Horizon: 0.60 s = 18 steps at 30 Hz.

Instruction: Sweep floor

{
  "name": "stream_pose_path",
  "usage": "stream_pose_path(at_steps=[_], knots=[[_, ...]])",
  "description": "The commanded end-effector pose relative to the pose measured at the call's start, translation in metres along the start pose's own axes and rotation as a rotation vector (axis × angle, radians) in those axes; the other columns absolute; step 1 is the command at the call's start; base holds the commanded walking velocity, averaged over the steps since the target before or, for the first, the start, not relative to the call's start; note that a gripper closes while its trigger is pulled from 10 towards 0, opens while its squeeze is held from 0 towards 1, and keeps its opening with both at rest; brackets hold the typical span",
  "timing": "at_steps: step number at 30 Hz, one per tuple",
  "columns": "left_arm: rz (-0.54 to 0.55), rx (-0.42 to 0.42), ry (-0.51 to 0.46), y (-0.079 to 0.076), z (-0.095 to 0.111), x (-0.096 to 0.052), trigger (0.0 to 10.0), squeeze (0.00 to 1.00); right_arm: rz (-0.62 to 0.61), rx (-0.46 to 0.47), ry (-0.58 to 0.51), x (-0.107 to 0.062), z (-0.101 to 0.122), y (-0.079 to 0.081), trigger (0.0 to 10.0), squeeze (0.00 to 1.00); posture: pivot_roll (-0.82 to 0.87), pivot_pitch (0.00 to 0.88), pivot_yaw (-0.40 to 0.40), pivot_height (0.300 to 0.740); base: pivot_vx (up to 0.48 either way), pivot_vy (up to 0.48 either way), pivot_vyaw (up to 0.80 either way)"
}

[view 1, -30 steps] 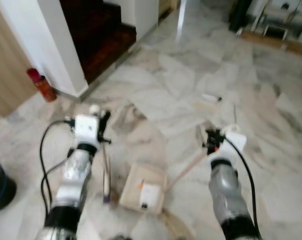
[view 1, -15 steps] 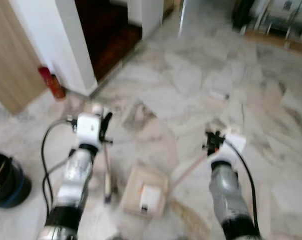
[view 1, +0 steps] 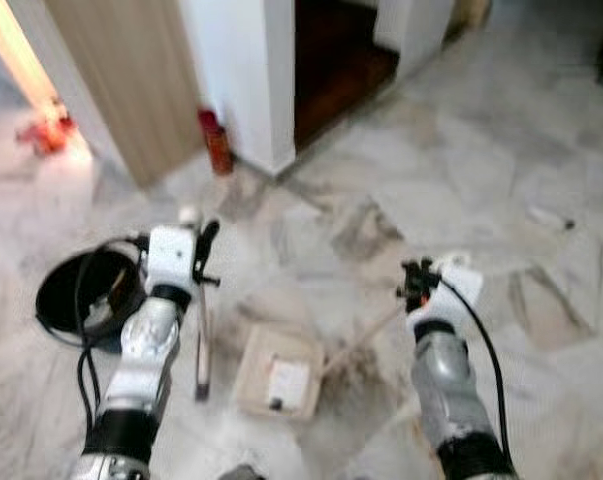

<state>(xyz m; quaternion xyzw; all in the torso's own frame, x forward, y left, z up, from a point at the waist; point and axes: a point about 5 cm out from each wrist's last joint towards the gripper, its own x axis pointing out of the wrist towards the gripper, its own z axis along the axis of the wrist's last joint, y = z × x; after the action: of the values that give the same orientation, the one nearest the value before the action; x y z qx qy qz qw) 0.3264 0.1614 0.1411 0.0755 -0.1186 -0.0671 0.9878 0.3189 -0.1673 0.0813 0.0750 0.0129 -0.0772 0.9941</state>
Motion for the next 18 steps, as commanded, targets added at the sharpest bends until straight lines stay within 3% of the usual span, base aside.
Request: stream_pose_path(at_steps=[1,8,18], knots=[[0.012,0.014,-0.029,0.0069,0.0067,0.0011,10.0,0.00,0.004,0.000,-0.027,0.0002,0.0044,0.0027,10.0,0.00,-0.05,0.122,-0.027,0.740,0.000,0.360,0.52],[0.011,0.014,-0.030,0.0072,0.0069,0.0012,10.0,0.00,0.001,0.004,-0.026,0.0002,0.0043,0.0031,10.0,0.00,-0.05,0.121,-0.027,0.740,0.000,0.341,0.39],[0.009,0.021,-0.034,0.0067,0.0073,0.0013,10.0,0.00,0.007,0.001,-0.025,0.0004,0.0041,0.0027,10.0,0.00,-0.05,0.121,-0.027,0.740,0.000,0.000,0.09]])
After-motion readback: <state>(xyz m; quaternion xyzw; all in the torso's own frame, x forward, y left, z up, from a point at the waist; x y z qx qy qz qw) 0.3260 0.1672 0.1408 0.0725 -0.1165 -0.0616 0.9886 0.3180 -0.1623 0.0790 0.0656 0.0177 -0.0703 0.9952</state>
